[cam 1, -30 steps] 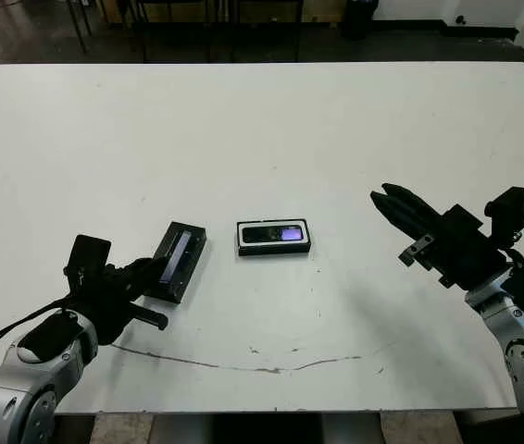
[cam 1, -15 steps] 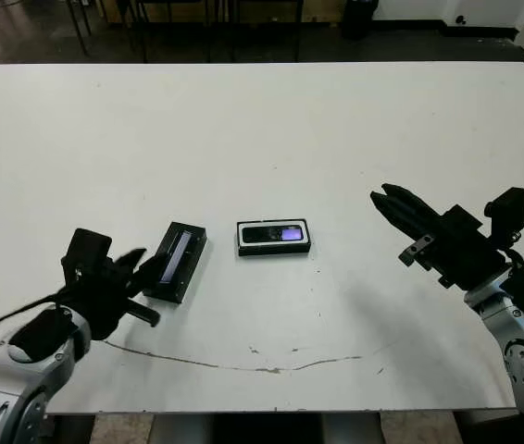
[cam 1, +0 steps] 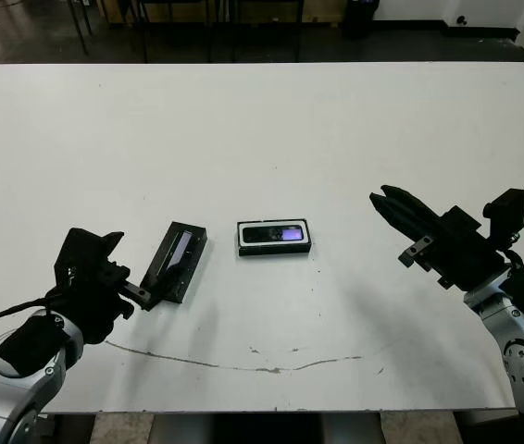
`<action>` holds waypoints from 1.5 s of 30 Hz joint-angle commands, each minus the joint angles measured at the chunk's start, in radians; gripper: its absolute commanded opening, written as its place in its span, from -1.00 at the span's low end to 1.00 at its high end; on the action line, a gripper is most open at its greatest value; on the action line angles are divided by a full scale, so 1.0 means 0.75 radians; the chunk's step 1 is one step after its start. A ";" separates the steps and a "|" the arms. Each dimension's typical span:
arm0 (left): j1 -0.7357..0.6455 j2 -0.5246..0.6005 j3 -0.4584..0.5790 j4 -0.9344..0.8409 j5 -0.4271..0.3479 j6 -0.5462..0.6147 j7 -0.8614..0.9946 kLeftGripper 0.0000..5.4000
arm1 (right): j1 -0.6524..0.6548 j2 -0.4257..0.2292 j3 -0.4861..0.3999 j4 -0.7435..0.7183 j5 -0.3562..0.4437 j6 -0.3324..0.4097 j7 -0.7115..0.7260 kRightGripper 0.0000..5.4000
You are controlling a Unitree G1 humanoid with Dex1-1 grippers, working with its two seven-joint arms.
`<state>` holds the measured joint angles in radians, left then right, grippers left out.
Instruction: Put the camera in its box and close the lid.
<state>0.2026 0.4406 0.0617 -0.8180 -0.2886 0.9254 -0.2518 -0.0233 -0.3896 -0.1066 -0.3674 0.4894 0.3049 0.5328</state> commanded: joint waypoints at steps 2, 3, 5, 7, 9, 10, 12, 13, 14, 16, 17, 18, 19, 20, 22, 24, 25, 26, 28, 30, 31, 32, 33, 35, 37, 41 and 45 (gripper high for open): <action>0.008 -0.058 -0.014 0.012 -0.032 0.105 0.033 0.99 | 0.021 -0.007 0.000 -0.015 -0.011 0.033 -0.021 -1.00; 0.016 -0.072 -0.017 0.025 -0.034 0.093 0.034 0.99 | 0.023 -0.008 -0.002 -0.019 -0.010 0.035 -0.023 -1.00; 0.027 -0.086 -0.030 0.037 -0.029 0.087 0.043 0.99 | 0.024 -0.008 -0.004 -0.017 0.000 0.034 -0.016 -1.00; 0.028 -0.079 -0.049 0.046 -0.023 0.080 0.038 0.99 | 0.020 -0.008 -0.005 -0.005 0.007 0.027 -0.002 -1.00; 0.034 -0.060 -0.066 0.057 -0.025 0.048 0.010 0.99 | 0.020 -0.009 -0.004 -0.003 0.012 0.033 -0.001 -1.00; 0.034 -0.068 -0.062 0.058 -0.039 0.061 0.006 0.99 | 0.020 -0.008 -0.003 -0.001 0.013 0.032 0.000 -1.00; 0.036 -0.065 -0.074 0.053 -0.039 0.075 0.007 0.99 | 0.021 -0.011 0.002 -0.008 0.007 0.040 -0.008 -1.00; 0.039 -0.074 -0.078 0.052 -0.035 0.078 0.019 0.99 | 0.021 -0.012 0.004 -0.010 0.002 0.043 -0.010 -1.00; 0.042 -0.078 -0.084 0.056 -0.029 0.071 0.024 0.99 | 0.022 -0.013 0.005 -0.016 -0.001 0.051 -0.016 -1.00; 0.045 -0.063 -0.107 0.064 -0.003 0.047 0.030 0.99 | 0.023 -0.011 0.006 -0.022 -0.002 0.060 -0.022 -1.00; 0.044 -0.069 -0.110 0.065 0.002 0.054 0.040 0.99 | 0.024 -0.006 0.005 -0.022 0.003 0.060 -0.022 -1.00; 0.042 -0.072 -0.115 0.062 0.007 0.063 0.051 0.99 | 0.025 -0.005 0.005 -0.022 0.001 0.058 -0.021 -1.00; 0.041 -0.077 -0.116 0.062 0.007 0.064 0.056 0.99 | 0.026 -0.004 0.005 -0.021 0.002 0.056 -0.020 -1.00; 0.043 -0.082 -0.117 0.065 0.009 0.059 0.061 0.99 | 0.028 -0.004 0.005 -0.023 -0.001 0.056 -0.023 -1.00; 0.043 -0.088 -0.118 0.076 0.012 0.053 0.066 0.99 | 0.030 -0.006 0.006 -0.027 -0.001 0.062 -0.029 -1.00; 0.038 -0.087 -0.125 0.085 0.022 0.058 0.075 0.99 | 0.032 -0.003 0.004 -0.022 0.007 0.059 -0.024 -1.00; 0.038 -0.093 -0.126 0.089 0.026 0.059 0.082 0.99 | 0.034 -0.003 0.005 -0.022 0.003 0.053 -0.023 -1.00; 0.039 -0.093 -0.125 0.098 0.027 0.052 0.080 0.99 | 0.035 -0.003 0.005 -0.020 0.003 0.046 -0.019 -1.00; 0.038 -0.093 -0.123 0.116 0.028 0.043 0.074 0.99 | 0.037 -0.003 0.004 -0.015 0.004 0.041 -0.013 -1.00; 0.041 -0.117 -0.111 0.127 0.025 0.048 0.088 0.99 | 0.040 0.000 0.003 -0.014 0.009 0.040 -0.010 -1.00; 0.043 -0.130 -0.106 0.136 0.024 0.049 0.093 0.99 | 0.042 0.000 0.002 -0.017 0.008 0.042 -0.012 -1.00; 0.044 -0.146 -0.100 0.143 0.023 0.055 0.102 0.99 | 0.043 -0.001 0.002 -0.018 0.009 0.043 -0.012 -1.00; 0.047 -0.157 -0.095 0.151 0.020 0.050 0.104 0.99 | 0.044 -0.001 0.001 -0.018 0.012 0.046 -0.012 -1.00; 0.045 -0.192 -0.087 0.153 0.021 0.086 0.134 0.99 | 0.046 0.002 -0.001 -0.008 0.013 0.033 -0.004 -1.00; 0.040 -0.237 -0.079 0.139 0.021 0.146 0.178 0.99 | 0.048 0.001 -0.001 -0.011 0.012 0.039 -0.007 -1.00; 0.029 -0.317 -0.062 0.121 0.012 0.242 0.232 0.99 | 0.052 -0.002 -0.001 -0.016 0.008 0.041 -0.011 -1.00; 0.027 -0.354 -0.051 0.116 -0.014 0.273 0.224 0.99 | 0.048 0.001 0.000 -0.006 0.011 0.039 -0.007 -1.00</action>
<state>0.2080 0.1894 0.0214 -0.7423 -0.2910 1.0929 -0.0863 0.0047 -0.3893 -0.1044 -0.3829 0.4981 0.3294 0.5228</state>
